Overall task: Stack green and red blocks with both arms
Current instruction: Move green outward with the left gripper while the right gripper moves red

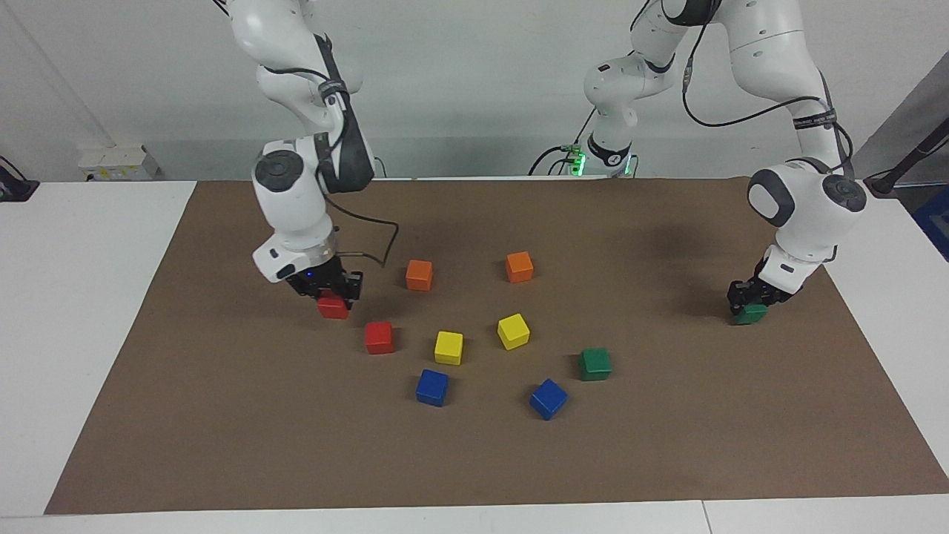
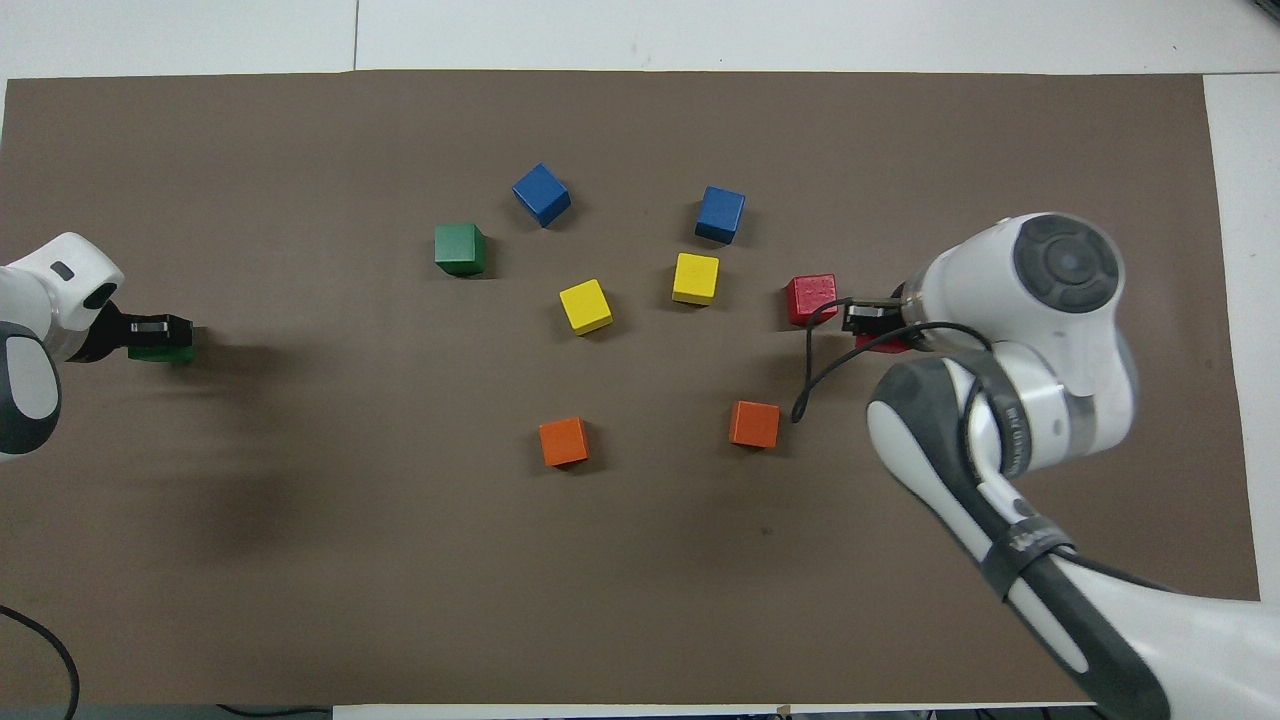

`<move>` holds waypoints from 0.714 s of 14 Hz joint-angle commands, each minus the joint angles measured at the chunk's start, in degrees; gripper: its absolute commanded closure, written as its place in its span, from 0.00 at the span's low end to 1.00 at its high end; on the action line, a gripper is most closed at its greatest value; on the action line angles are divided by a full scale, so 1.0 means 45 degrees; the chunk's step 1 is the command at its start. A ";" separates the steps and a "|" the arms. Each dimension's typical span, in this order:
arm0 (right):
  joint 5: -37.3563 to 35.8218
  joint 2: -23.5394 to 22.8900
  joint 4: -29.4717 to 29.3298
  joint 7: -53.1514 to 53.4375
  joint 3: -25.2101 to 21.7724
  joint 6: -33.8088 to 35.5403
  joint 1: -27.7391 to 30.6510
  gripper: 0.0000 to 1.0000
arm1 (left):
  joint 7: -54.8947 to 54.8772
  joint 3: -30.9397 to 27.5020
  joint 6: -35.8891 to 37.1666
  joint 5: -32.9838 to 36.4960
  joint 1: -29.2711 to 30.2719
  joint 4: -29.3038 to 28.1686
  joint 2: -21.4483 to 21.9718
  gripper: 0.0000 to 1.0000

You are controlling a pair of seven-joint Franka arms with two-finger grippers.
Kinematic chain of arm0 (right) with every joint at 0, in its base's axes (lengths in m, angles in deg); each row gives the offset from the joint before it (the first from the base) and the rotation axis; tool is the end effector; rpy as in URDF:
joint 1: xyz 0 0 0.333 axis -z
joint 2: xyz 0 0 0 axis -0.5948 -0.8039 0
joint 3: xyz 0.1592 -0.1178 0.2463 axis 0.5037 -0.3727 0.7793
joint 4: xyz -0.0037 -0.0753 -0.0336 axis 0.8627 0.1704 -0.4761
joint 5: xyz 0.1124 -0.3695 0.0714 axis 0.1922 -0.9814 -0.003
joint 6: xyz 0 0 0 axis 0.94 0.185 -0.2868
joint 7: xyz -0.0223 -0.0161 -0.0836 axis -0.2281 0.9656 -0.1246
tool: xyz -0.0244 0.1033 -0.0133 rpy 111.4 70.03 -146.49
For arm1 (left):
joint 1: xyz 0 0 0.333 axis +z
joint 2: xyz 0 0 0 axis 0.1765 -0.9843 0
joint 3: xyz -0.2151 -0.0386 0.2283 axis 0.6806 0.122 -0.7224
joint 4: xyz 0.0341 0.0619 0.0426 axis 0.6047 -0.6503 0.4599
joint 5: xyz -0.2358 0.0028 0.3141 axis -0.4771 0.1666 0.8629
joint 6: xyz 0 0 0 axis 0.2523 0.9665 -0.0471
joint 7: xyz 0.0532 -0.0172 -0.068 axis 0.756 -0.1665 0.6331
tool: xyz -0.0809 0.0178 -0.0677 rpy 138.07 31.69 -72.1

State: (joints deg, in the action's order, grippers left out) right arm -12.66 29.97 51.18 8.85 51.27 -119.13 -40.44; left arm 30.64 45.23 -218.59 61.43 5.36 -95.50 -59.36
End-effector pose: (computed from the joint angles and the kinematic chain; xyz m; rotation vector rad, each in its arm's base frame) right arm 0.5907 0.0586 0.3950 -3.1345 0.1231 -0.1151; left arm 0.5847 0.1252 0.3143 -3.1219 0.0515 -0.1249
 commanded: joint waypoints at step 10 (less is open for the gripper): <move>0.0063 -0.0791 0.0497 -0.3929 0.0102 -0.1784 0.2320 0.98 | -0.1534 0.0170 0.2303 0.0246 -0.0012 0.2392 -0.0182 0.00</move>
State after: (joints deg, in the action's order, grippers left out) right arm -12.68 26.56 52.03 -6.70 51.04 -125.01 -31.49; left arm 24.28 45.81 -215.48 61.43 5.68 -91.36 -59.85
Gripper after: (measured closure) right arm 0.454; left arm 0.167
